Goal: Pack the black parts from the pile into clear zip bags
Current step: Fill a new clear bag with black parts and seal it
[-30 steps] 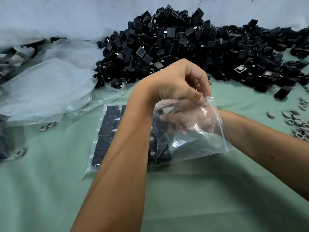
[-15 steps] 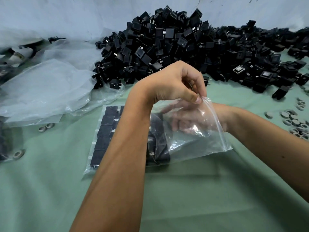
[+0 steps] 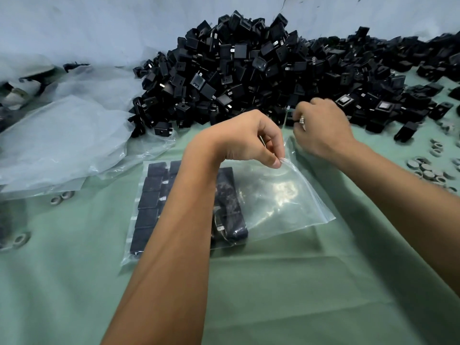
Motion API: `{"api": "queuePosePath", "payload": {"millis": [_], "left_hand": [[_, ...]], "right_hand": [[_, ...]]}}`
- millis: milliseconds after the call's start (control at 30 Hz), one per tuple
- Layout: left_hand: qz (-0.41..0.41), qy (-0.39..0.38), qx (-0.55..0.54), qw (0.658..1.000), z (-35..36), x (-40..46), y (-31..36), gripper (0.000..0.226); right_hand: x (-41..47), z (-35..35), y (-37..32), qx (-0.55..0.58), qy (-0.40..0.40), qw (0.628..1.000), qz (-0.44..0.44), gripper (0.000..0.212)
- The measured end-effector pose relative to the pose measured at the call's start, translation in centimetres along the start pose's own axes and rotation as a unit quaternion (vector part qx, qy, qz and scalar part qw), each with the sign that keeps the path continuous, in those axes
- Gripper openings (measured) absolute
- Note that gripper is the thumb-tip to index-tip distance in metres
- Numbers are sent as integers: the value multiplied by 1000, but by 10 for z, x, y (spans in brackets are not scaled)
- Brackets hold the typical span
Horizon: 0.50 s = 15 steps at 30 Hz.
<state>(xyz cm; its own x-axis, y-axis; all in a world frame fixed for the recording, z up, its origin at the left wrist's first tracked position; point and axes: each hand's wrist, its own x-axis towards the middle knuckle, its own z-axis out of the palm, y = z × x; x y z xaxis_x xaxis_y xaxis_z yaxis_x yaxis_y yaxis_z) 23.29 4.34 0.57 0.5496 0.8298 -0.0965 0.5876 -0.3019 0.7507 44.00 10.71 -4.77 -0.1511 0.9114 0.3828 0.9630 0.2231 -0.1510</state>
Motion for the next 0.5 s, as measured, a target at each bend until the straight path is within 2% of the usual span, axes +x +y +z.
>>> {"api": "queuePosePath", "payload": {"millis": [100, 167, 367, 433, 500], "left_hand": [[9, 1, -12, 1000, -2, -2, 1, 12], [20, 3, -24, 999, -3, -4, 2, 12], [46, 15, -52, 997, -4, -6, 3, 13], [44, 18, -48, 998, -5, -5, 2, 13], [39, 21, -42, 998, -5, -5, 0, 13]], "right_hand": [[20, 10, 9, -62, -112, 989, -75, 56], [25, 15, 12, -58, -161, 981, -87, 66], [7, 2, 12, 6, -111, 992, -60, 64], [-1, -14, 11, 25, -118, 991, -54, 65], [-10, -38, 11, 110, -146, 983, -23, 54]]}}
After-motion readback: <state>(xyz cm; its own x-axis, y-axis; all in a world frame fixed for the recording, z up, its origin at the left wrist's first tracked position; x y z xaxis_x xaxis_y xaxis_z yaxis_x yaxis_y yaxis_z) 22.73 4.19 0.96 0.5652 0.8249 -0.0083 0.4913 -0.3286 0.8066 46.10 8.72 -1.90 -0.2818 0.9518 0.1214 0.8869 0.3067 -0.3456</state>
